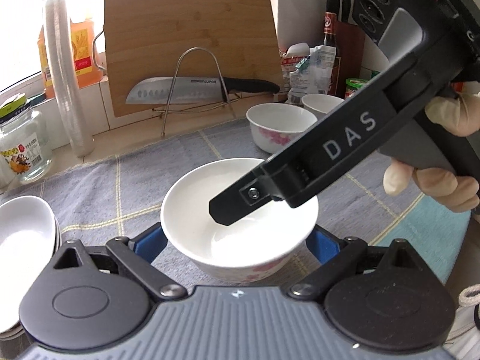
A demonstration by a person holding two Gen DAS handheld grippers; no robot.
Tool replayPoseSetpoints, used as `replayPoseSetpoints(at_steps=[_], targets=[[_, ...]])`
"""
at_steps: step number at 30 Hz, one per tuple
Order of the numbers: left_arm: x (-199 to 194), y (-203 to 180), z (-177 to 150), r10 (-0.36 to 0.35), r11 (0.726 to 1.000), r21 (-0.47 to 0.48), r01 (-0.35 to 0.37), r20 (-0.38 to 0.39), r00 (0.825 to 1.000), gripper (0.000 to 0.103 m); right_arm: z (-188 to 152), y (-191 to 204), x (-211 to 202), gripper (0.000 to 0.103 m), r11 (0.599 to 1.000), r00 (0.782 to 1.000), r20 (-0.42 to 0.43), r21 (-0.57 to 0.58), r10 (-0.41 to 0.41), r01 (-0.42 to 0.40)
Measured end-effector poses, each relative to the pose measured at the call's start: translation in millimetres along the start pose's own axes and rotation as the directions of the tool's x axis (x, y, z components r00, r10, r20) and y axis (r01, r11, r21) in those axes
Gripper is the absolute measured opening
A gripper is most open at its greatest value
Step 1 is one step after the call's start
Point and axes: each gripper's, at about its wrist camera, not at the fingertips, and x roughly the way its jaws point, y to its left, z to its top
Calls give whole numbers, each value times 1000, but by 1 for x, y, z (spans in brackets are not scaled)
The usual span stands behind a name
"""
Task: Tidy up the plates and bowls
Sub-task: 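Lower the bowl beside the plate stack and open the right gripper, then move the left gripper to another white bowl and close on its rim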
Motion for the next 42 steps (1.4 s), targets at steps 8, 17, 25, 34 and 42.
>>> replayPoseSetpoints(at_steps=[8, 17, 25, 34, 42], targets=[[5, 9, -4, -16, 1000, -10, 16, -8, 1000, 98, 1, 1, 8, 83, 1000, 1000, -6, 14, -12, 12], [15, 7, -12, -20, 1000, 6, 20, -23, 1000, 99, -2, -1, 13, 103, 1000, 1000, -4, 31, 2, -2], [-1, 13, -11, -57, 998, -21, 58, 19, 998, 102, -1, -1, 0, 103, 999, 998, 49, -12, -36, 37], [-16, 11, -1, -72, 997, -28, 72, 0, 997, 102, -6, -14, -25, 103, 989, 981, 131, -8, -143, 145], [-13, -2, 23, -80, 996, -35, 81, 23, 997, 102, -22, -34, -46, 103, 936, 919, 196, -19, -342, 352]])
